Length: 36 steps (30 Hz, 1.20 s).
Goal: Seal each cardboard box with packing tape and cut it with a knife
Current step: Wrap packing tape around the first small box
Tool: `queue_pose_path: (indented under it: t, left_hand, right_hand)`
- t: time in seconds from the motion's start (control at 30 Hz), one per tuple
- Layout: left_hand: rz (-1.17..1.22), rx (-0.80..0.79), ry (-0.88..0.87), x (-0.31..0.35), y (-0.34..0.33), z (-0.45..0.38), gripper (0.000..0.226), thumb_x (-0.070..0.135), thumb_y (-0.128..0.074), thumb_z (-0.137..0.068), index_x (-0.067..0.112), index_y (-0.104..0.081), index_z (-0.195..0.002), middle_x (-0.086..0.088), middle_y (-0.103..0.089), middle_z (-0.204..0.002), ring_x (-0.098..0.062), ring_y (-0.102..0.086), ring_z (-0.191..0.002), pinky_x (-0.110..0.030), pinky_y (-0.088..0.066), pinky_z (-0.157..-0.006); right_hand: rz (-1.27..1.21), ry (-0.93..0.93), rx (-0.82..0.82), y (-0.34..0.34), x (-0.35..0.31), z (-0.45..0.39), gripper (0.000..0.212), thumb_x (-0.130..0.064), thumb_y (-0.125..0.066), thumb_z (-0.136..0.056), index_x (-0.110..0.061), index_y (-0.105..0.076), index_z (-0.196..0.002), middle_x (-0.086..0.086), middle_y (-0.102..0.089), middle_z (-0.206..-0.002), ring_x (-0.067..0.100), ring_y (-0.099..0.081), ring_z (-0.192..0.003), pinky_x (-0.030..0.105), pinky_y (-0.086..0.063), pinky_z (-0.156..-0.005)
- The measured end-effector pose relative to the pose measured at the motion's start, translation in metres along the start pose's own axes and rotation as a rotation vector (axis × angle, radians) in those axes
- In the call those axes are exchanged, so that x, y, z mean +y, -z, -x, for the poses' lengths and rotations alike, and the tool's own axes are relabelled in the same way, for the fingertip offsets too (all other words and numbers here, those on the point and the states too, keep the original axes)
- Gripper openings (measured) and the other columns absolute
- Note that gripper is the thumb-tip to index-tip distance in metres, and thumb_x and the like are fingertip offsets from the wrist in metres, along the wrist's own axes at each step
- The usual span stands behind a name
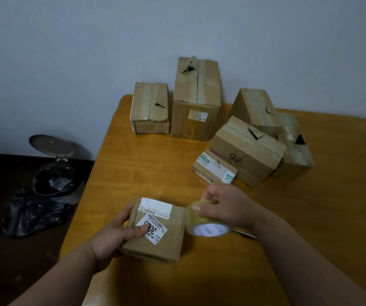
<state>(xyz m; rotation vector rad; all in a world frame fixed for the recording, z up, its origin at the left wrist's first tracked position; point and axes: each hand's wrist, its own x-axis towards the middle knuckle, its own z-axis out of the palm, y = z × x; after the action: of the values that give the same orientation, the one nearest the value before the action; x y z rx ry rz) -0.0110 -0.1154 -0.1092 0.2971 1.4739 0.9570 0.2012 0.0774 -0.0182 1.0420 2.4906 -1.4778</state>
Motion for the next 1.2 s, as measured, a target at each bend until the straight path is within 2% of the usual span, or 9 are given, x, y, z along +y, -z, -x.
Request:
queue_pose_path:
  t: [0.1, 0.2, 0.4, 0.5, 0.6, 0.7, 0.77, 0.97, 1.2]
  left_hand:
    - [0.029, 0.025, -0.003, -0.006, -0.003, -0.002, 0.090, 0.036, -0.096, -0.049, 0.058, -0.051, -0.124, 0.005, -0.070, -0.118, -0.023, -0.071, -0.099, -0.038, -0.057, -0.075]
    - [0.050, 0.074, 0.003, -0.011, -0.003, -0.003, 0.083, 0.031, -0.088, -0.059, 0.046, -0.051, -0.132, 0.001, -0.072, -0.116, -0.023, -0.072, -0.096, -0.039, -0.055, -0.076]
    - [-0.149, 0.087, -0.092, 0.006, -0.008, -0.002, 0.091, 0.022, -0.076, -0.083, 0.067, -0.019, -0.137, 0.020, -0.053, -0.124, -0.015, -0.067, -0.104, -0.036, -0.054, -0.089]
    - [-0.365, 0.083, -0.156, 0.016, -0.017, -0.002, 0.089, 0.013, -0.064, -0.089, 0.067, -0.013, -0.139, 0.016, -0.050, -0.131, -0.010, -0.063, -0.105, -0.033, -0.051, -0.094]
    - [-0.389, 0.108, -0.168, 0.017, -0.027, -0.004, 0.070, 0.028, -0.058, -0.094, 0.063, -0.020, -0.142, 0.007, -0.050, -0.139, -0.013, -0.060, -0.109, -0.038, -0.049, -0.096]
    - [-0.390, 0.197, -0.198, 0.016, -0.031, -0.004, 0.050, 0.054, -0.051, -0.094, 0.062, -0.028, -0.138, 0.005, -0.060, -0.124, -0.017, -0.062, -0.107, -0.043, -0.050, -0.096]
    - [-0.393, 0.229, -0.206, 0.015, -0.030, -0.007, 0.041, 0.050, -0.048, -0.097, 0.059, -0.033, -0.135, 0.004, -0.065, -0.113, -0.019, -0.065, -0.099, -0.046, -0.052, -0.093]
    - [-0.171, 0.192, -0.165, 0.015, -0.015, -0.004, 0.029, 0.033, -0.053, -0.099, 0.054, -0.051, -0.120, 0.001, -0.072, -0.100, -0.013, -0.071, -0.079, -0.025, -0.055, -0.061]
    - [0.223, 0.087, 0.021, 0.002, -0.015, -0.003, 0.032, 0.025, -0.051, -0.100, 0.046, -0.055, -0.124, -0.015, -0.074, -0.100, -0.027, -0.071, -0.079, -0.041, -0.057, -0.063]
  right_hand:
    - [-0.030, -0.077, -0.089, 0.000, 0.014, 0.006, 0.016, -0.029, -0.068, -0.089, -0.014, -0.063, -0.089, -0.001, -0.062, -0.083, 0.005, -0.060, -0.072, 0.019, -0.047, -0.061]
    - [-0.008, -0.113, -0.090, -0.008, 0.021, 0.004, 0.023, -0.033, -0.067, -0.089, -0.010, -0.065, -0.093, 0.006, -0.066, -0.088, 0.014, -0.063, -0.077, 0.029, -0.049, -0.067]
    - [0.039, -0.192, -0.105, -0.019, 0.030, 0.001, 0.023, -0.043, -0.067, -0.087, -0.023, -0.060, -0.080, 0.000, -0.064, -0.082, 0.013, -0.061, -0.073, 0.027, -0.046, -0.060]
    - [0.077, -0.223, -0.123, -0.028, 0.034, 0.003, 0.030, -0.047, -0.064, -0.089, -0.025, -0.055, -0.070, -0.006, -0.056, -0.073, 0.008, -0.052, -0.065, 0.026, -0.039, -0.057]
    - [0.082, -0.243, -0.140, -0.036, 0.036, 0.004, 0.029, -0.048, -0.060, -0.090, -0.024, -0.058, -0.075, -0.001, -0.059, -0.081, 0.014, -0.057, -0.074, 0.031, -0.044, -0.065]
    - [0.009, -0.251, -0.131, -0.041, 0.039, 0.006, 0.026, -0.047, -0.063, -0.089, -0.024, -0.061, -0.079, 0.001, -0.064, -0.085, 0.017, -0.063, -0.080, 0.033, -0.050, -0.070]
    - [-0.136, -0.272, -0.106, -0.040, 0.043, 0.010, 0.024, -0.047, -0.068, -0.086, -0.024, -0.065, -0.082, -0.005, -0.066, -0.083, 0.012, -0.063, -0.078, 0.029, -0.048, -0.066]
    - [-0.578, -0.208, -0.127, -0.027, 0.040, 0.023, 0.018, -0.026, -0.070, -0.065, -0.015, -0.069, -0.080, -0.001, -0.066, -0.079, 0.018, -0.057, -0.082, 0.035, -0.041, -0.078]
    - [-0.380, -0.024, -0.154, 0.003, 0.001, 0.016, 0.014, -0.012, -0.075, -0.081, -0.016, -0.069, -0.094, 0.007, -0.067, -0.098, 0.020, -0.064, -0.090, 0.030, -0.052, -0.075]
